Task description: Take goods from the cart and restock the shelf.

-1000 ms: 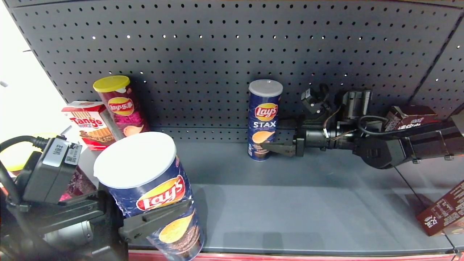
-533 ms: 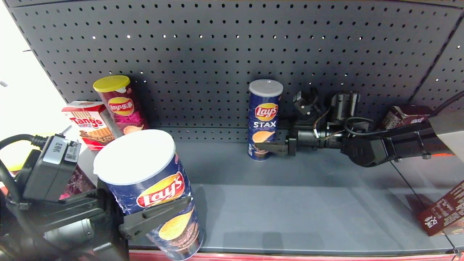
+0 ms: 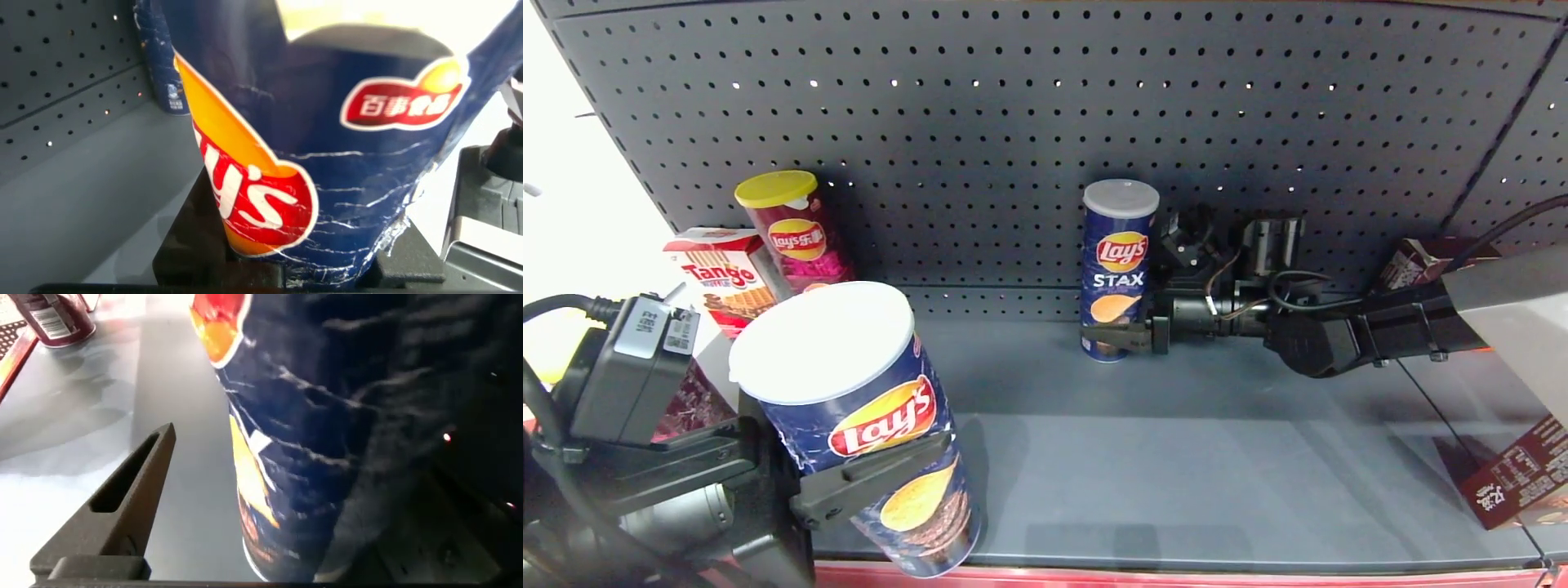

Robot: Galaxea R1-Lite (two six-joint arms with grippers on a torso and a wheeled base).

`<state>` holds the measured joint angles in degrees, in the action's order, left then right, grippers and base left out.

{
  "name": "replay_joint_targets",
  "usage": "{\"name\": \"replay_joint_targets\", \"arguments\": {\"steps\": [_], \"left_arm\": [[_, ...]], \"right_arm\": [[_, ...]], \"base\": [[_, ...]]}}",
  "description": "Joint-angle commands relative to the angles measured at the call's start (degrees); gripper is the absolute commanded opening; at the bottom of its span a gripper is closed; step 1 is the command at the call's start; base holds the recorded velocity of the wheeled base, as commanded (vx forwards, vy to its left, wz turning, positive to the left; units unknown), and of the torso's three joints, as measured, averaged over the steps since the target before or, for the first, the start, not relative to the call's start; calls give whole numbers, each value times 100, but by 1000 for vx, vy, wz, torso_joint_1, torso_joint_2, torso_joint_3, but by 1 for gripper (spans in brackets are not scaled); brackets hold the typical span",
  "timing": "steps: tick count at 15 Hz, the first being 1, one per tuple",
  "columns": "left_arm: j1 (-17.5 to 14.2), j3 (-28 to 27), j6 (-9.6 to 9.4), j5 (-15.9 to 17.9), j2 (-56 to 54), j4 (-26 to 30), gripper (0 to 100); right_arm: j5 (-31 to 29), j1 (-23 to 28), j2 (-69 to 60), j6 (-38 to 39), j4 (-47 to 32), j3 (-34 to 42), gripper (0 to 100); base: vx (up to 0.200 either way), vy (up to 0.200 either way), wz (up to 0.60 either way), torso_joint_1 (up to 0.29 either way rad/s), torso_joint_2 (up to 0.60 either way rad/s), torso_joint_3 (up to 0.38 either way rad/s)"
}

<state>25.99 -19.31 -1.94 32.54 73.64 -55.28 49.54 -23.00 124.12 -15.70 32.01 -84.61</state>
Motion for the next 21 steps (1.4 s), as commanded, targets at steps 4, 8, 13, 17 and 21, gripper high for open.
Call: {"name": "replay_joint_targets", "arguments": {"steps": [4, 8, 13, 17, 21], "left_arm": [[-6, -29, 106, -2, -8, 0, 0], [-68, -38, 106, 16, -8, -9, 0], [-68, -38, 106, 7, -8, -9, 0], [-68, -126, 106, 16, -8, 0, 0], [-68, -108, 106, 16, 1, 0, 0]], "right_arm": [[-164, -46, 24, 6, 33, 6, 0], [-164, -20, -266, 14, 33, 217, 0], [-164, -55, -1162, 6, 68, 1035, 0], [-243, -240, -2050, 58, 684, 2406, 0], [-437, -574, -2885, 85, 789, 3663, 0]], "base": [[0, 0, 0, 0, 0, 0], [0, 0, 0, 0, 0, 0], [0, 0, 0, 0, 0, 0], [0, 0, 0, 0, 0, 0], [0, 0, 0, 0, 0, 0]]}}
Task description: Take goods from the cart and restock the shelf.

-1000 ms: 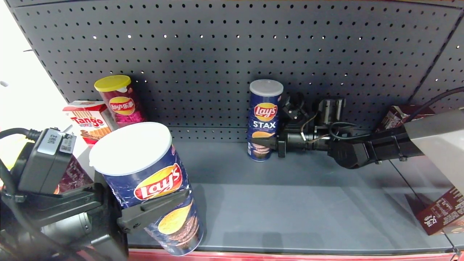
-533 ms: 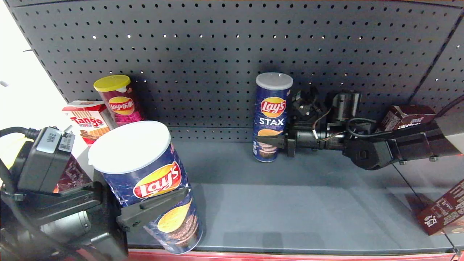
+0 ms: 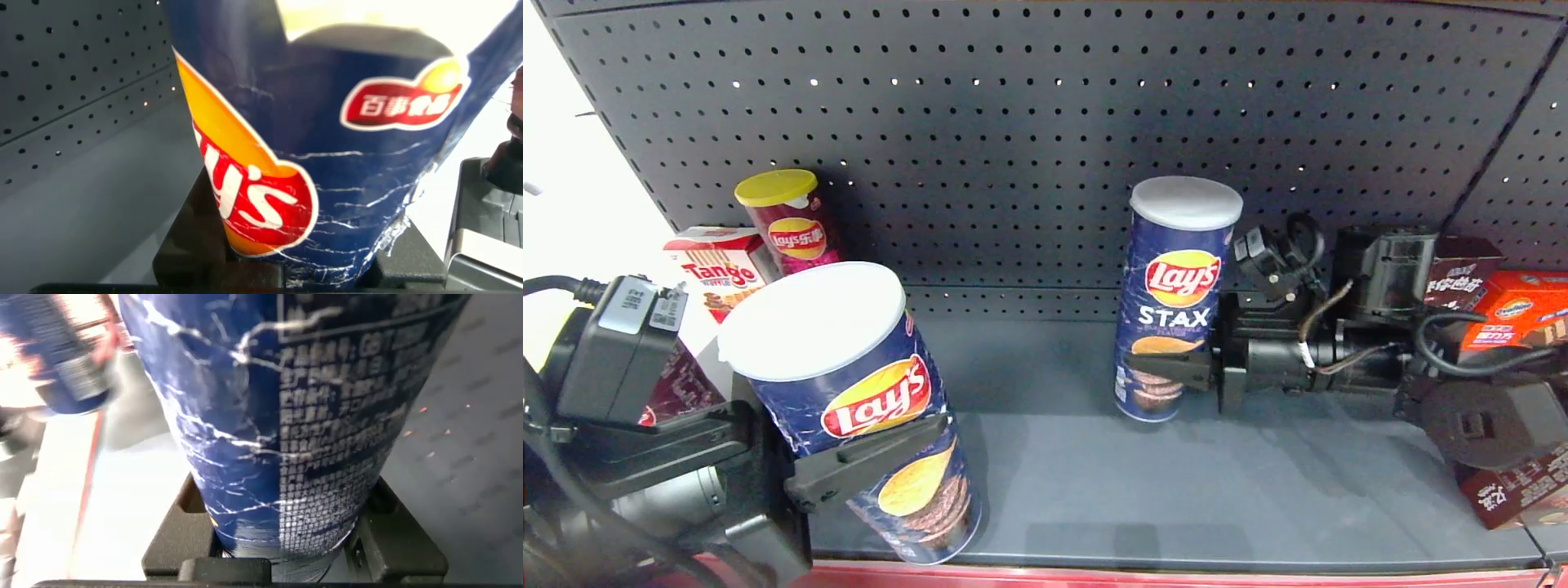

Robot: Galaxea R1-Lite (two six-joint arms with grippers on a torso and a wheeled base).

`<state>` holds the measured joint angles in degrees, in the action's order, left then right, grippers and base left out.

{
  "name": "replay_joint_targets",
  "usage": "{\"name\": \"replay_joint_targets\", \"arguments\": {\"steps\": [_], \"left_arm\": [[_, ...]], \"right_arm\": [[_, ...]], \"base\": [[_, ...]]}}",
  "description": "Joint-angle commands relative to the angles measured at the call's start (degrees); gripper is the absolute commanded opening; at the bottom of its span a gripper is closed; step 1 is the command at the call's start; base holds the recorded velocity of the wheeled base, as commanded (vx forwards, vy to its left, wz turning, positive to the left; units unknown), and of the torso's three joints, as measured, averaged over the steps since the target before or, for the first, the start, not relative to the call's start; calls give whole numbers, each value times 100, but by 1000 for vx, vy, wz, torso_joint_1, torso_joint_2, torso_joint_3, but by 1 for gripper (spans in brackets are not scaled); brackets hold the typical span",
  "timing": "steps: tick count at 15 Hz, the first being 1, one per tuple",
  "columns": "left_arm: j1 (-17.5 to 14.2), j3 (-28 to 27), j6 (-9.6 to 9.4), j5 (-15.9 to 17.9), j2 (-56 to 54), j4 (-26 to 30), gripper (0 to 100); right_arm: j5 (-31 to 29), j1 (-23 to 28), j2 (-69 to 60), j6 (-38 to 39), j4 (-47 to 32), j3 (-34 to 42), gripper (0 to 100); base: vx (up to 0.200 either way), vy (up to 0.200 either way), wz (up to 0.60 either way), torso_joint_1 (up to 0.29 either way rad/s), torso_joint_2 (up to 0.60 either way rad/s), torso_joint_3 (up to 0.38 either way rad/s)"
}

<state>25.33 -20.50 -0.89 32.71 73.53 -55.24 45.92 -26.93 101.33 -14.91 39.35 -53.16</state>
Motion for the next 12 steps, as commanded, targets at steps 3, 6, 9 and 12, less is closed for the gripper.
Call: {"name": "replay_joint_targets", "arguments": {"steps": [3, 6, 9, 12], "left_arm": [[-2, -15, 1, -1, 12, -5, 0], [-2, -24, 10, -1, 12, 13, 0], [-2, -24, 1, -1, 29, 13, 0], [-2, -15, 10, -10, 29, 13, 0]], "right_arm": [[-136, -251, -878, 6, 345, 1080, 0], [-602, -436, -1036, 6, 565, 1572, 0], [-795, -612, -983, 102, 969, 1968, 0], [-989, -708, -676, 322, 1488, 2240, 0]], "base": [[0, 0, 0, 0, 0, 0], [0, 0, 0, 0, 0, 0], [0, 0, 0, 0, 0, 0], [0, 0, 0, 0, 0, 0]]}}
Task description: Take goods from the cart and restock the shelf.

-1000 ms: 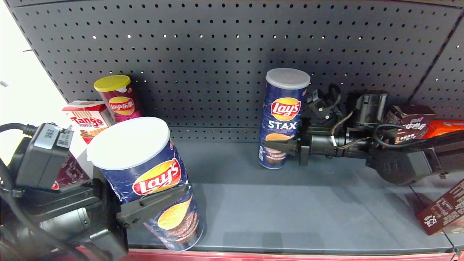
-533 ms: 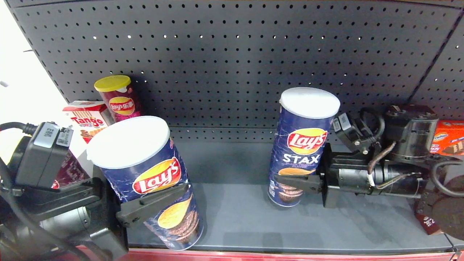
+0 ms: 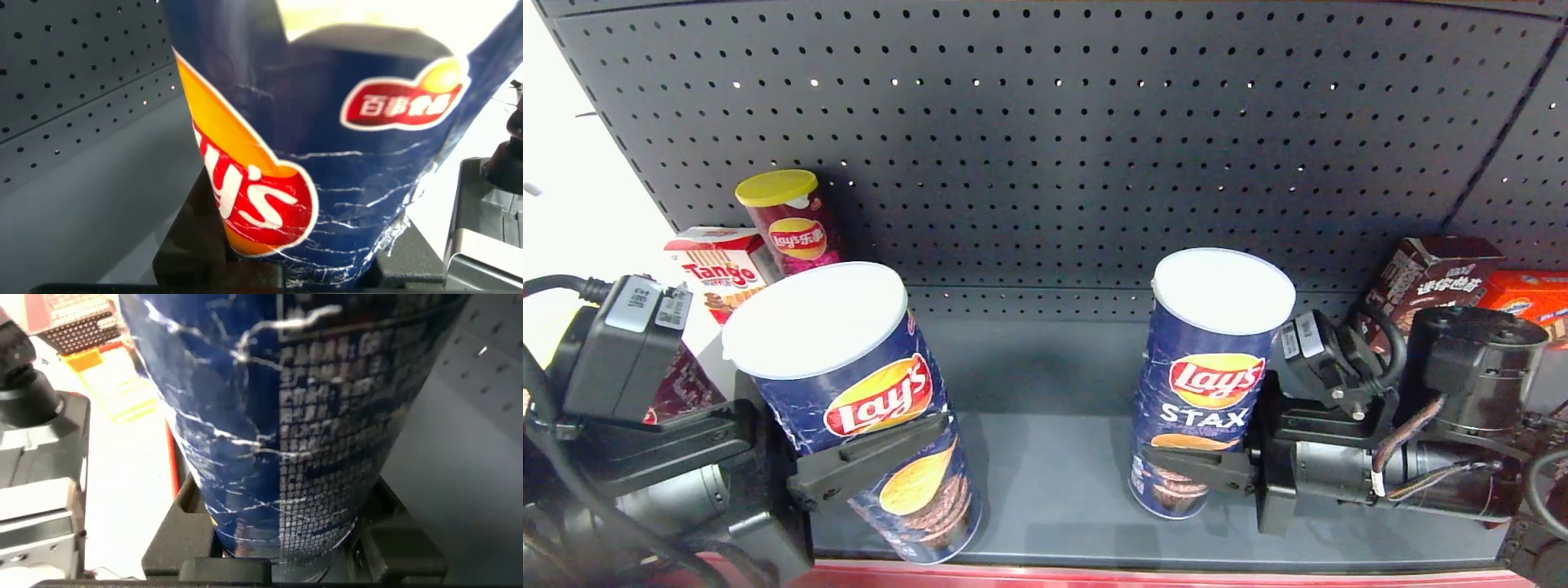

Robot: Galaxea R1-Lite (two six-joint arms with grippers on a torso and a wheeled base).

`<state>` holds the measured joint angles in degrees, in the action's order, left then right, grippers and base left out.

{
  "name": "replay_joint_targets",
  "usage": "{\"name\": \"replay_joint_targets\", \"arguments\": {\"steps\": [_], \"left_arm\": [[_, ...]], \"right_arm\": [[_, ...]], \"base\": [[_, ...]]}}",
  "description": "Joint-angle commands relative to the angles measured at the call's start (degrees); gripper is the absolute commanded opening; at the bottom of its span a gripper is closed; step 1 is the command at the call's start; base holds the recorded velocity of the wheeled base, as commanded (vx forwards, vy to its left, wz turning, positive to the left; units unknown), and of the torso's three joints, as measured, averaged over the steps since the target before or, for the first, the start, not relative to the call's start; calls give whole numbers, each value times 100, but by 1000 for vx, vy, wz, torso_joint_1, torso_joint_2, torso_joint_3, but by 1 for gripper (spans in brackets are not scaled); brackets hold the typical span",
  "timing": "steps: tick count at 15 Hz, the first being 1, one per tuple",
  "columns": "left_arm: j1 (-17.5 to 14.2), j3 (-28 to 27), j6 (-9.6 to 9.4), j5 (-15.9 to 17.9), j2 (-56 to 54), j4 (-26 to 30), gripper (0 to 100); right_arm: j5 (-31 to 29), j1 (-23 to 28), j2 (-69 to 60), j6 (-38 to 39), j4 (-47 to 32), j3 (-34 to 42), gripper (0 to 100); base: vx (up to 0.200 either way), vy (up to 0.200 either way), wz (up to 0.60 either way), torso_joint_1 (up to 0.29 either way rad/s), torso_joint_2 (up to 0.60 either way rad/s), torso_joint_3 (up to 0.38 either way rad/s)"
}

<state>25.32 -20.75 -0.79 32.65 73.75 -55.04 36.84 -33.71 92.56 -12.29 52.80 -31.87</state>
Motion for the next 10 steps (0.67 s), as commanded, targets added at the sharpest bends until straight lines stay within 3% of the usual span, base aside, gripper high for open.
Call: {"name": "replay_joint_targets", "arguments": {"steps": [1, 8, 10], "left_arm": [[-1, 9, 0, -4, 8, 2, 0], [-10, 45, 0, 14, 16, 2, 0], [-10, 71, 106, 14, 16, -7, 0]], "right_arm": [[-98, -31, 227, 95, 169, 110, 0], [-230, -83, 561, 104, 266, 119, 0], [-450, -233, 667, 104, 293, 119, 0]], "base": [[0, 0, 0, 0, 0, 0], [0, 0, 0, 0, 0, 0], [0, 0, 0, 0, 0, 0]]}}
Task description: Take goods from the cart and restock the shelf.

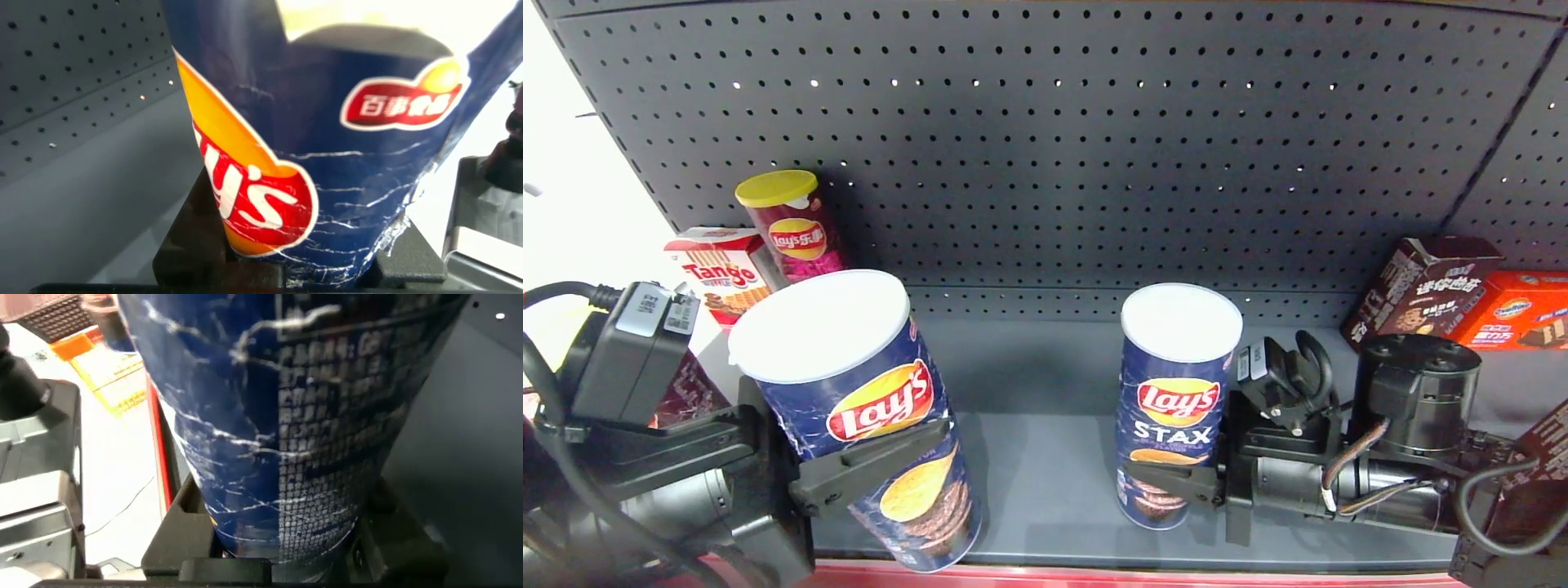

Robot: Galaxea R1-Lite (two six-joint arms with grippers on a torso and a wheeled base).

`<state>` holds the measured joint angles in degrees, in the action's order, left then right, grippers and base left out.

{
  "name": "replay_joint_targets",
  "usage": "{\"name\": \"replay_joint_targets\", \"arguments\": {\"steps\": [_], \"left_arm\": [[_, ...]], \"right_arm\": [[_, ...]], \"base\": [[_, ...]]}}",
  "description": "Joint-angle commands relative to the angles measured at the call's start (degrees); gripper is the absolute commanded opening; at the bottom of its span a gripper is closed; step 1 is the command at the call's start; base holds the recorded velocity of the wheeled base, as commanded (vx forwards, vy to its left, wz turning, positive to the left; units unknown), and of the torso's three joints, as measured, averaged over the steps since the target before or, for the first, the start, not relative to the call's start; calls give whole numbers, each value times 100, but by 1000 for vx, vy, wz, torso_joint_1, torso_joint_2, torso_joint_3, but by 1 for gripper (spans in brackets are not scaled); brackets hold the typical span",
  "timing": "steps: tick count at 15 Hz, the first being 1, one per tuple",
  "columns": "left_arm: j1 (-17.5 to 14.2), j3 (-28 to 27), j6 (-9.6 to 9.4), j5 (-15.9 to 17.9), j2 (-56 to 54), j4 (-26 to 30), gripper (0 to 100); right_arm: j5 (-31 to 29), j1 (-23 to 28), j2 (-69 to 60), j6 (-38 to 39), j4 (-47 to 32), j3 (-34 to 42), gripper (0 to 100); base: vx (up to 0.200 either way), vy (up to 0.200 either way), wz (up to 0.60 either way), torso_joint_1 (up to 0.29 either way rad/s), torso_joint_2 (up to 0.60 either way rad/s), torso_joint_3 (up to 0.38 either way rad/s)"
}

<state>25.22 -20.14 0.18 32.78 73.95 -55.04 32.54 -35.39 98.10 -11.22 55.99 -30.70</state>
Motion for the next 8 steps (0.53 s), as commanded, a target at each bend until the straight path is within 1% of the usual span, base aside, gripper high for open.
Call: {"name": "replay_joint_targets", "arguments": {"steps": [1, 3, 4, 5, 7, 8], "left_arm": [[0, 1, 17, 0, -3, -15, 0], [0, 10, 17, 0, -12, -24, 0], [0, 28, 17, 0, -12, -24, 0], [0, 36, 17, 0, -12, -24, 0], [0, 63, 17, 0, -12, -33, 0], [0, 72, 17, 0, -12, -33, 0]], "right_arm": [[-54, -109, 122, -3, -27, 2, 0], [-54, -126, 131, -30, -27, 11, 0], [-63, -117, 122, -30, -27, 11, 100], [-72, -109, 122, -30, -18, 11, 100], [-292, -82, 87, -47, 96, 108, 100], [-362, -56, 43, -47, 386, 283, 100]], "base": [[0, 0, 0, 0, 0, 0], [0, 0, 0, 0, 0, 0], [0, 0, 0, 0, 0, 0], [0, 0, 0, 0, 0, 0], [0, 0, 0, 0, 0, 0], [0, 0, 0, 0, 0, 0]]}}
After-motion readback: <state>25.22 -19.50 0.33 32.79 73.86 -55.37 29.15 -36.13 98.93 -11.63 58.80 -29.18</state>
